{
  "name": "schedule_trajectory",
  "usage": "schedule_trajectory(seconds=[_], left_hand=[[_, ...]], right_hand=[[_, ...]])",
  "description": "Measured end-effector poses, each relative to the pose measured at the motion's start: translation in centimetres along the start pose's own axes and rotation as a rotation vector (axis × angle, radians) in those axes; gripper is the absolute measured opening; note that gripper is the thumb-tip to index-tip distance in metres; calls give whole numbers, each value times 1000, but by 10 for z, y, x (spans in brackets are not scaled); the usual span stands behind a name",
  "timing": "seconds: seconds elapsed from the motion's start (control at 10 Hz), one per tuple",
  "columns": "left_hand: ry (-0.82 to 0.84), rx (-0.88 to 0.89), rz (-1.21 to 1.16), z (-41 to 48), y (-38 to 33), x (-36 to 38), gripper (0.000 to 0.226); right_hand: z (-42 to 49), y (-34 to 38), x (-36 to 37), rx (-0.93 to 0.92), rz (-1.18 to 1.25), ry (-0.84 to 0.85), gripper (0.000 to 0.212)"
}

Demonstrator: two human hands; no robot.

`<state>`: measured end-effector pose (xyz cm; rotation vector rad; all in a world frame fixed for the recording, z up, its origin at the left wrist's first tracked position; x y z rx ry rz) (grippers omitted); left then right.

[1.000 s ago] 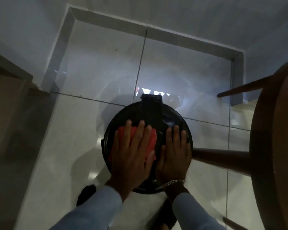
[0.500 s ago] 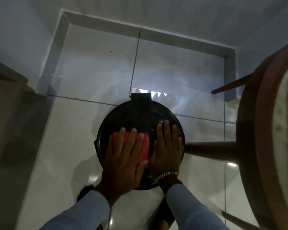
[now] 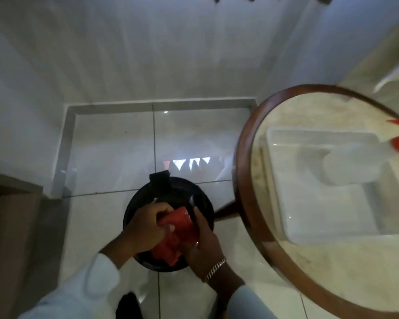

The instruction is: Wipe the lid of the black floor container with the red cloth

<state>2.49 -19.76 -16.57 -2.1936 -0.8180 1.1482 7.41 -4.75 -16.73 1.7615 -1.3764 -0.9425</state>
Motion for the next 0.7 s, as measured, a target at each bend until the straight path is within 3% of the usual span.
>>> schedule_trajectory(seconds=[0.1, 0.2, 0.3, 0.4, 0.5, 0.6, 0.7], left_hand=[[73, 23, -469, -27, -64, -28, 32], [144, 25, -806, -43, -132, -17, 31], [77, 27, -814, -35, -197, 16, 34], [-100, 56, -556, -16, -250, 54, 36], [-114, 75, -353, -10, -271, 86, 42], [-106, 61, -310, -17, -258, 83, 53], [-245, 156, -360, -35, -247, 43, 51]], right_hand=[[-34, 43, -39, -26, 163, -169, 74], [-62, 80, -93, -113, 409, -333, 42], [-76, 100, -155, -160, 420, -620, 33], [-68, 94, -204, -77, 225, -839, 45], [-51, 74, -227, 19, -123, -924, 36], [-34, 59, -227, 158, -344, -750, 29], [-32, 72, -230, 207, -457, -669, 28]])
Point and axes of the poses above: each hand's wrist, its own z-axis towards the middle knuckle, its own x-axis out of the palm, y = z × x, the point moved 3 cm from there along z, towards the middle knuckle, and after that the axes turned 7 degrees about z, right-handed, at the moved point
